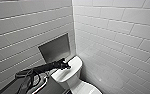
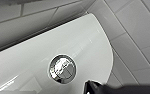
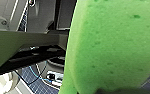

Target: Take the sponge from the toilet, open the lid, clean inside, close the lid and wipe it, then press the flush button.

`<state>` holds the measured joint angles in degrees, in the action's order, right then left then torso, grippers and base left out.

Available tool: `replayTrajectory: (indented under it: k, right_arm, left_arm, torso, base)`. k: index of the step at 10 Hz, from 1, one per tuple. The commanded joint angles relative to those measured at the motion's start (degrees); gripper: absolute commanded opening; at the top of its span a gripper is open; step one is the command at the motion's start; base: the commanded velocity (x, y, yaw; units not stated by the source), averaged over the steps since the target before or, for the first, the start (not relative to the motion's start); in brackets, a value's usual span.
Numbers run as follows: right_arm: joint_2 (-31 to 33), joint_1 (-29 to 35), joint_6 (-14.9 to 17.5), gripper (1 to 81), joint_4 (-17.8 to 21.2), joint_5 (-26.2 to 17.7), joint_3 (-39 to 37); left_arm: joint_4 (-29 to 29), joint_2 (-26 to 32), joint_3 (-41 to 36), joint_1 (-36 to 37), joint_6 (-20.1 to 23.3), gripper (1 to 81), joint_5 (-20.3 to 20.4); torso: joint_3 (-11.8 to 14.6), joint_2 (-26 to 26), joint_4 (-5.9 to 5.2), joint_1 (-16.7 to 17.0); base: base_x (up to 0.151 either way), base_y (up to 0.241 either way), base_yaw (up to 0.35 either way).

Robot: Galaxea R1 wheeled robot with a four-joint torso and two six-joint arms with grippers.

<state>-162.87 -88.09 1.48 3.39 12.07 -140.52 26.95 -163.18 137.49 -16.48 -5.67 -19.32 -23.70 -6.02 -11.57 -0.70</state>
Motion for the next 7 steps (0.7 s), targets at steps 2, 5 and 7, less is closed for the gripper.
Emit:
replayTrajectory:
  k: [2,5,7]
  right_arm:
    - [0.41,-0.12,0.02,1.0,-0.05,-3.63,0.61]
    - [0.41,-0.12,0.11,1.0,-0.05,-3.63,0.79]
    - [0.41,-0.12,0.11,1.0,-0.05,-3.63,0.87]
  left_arm:
    - [0.03,0.49,1.82,10.46,0.31,1.0,-1.86]
    - [0.03,0.31,1.82,10.81,0.31,1.0,-1.77]
    - [0.03,-0.91,3.48,11.34,0.31,1.0,-1.86]
  torso:
    - [-4.58,0.00,0.00,0.00]
    - [-3.39,0.04,0.00,-0.05]
    - [-3.76,0.06,0.00,-0.05]
  base:
    - [0.000,0.000,0.000]
    - [0.000,0.000,0.000]
    - [0.000,0.000,0.000]
